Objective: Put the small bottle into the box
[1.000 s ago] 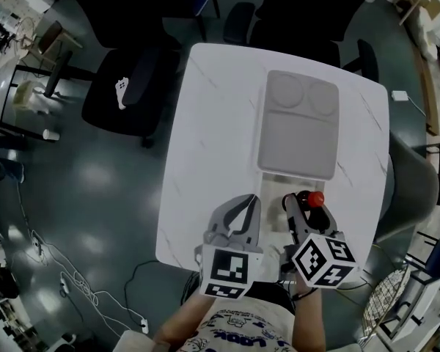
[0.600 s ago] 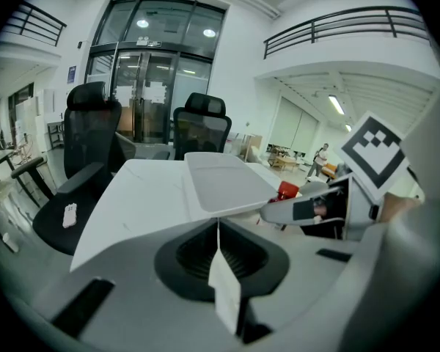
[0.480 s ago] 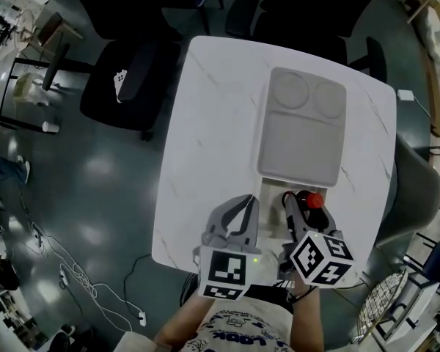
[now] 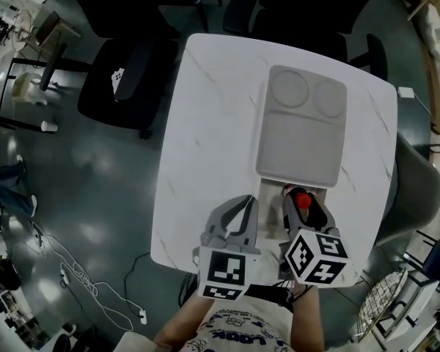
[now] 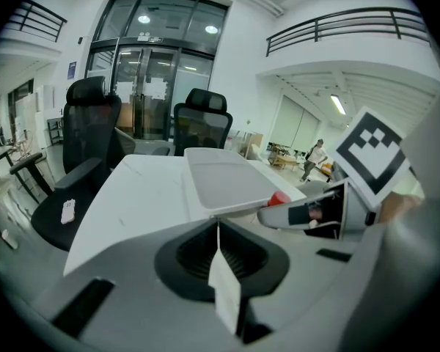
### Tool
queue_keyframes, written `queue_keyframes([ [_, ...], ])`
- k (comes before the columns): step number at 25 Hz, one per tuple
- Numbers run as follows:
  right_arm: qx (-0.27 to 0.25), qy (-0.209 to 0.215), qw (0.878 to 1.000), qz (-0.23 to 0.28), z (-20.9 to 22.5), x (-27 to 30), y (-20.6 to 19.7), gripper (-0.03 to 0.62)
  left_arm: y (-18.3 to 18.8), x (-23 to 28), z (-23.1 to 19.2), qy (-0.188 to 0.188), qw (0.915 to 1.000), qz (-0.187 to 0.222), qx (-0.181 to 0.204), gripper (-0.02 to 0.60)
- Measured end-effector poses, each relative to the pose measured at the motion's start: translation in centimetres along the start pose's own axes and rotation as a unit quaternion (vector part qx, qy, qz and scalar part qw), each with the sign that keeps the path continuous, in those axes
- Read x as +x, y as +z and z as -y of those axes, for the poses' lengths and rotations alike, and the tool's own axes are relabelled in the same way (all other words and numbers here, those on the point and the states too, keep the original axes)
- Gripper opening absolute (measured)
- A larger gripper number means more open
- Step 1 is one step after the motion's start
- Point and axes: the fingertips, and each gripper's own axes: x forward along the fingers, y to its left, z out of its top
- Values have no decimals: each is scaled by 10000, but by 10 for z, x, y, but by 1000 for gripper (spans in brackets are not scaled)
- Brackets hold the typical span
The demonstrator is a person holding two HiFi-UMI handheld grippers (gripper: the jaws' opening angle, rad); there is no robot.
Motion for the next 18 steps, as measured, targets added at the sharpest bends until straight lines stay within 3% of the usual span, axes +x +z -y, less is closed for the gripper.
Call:
queue_keyframes([
  [3, -207, -163, 9996, -64, -3, -2, -2, 225, 0, -1, 0, -2, 10000, 13, -11, 20],
  [10, 73, -149, 9998, -141, -5, -8, -10, 229, 2, -7, 0, -15, 10000, 92, 12, 20],
  [18, 196, -194, 9995, 177, -14, -31, -6, 228, 10, -26, -1, -21, 9995, 291, 109, 20],
])
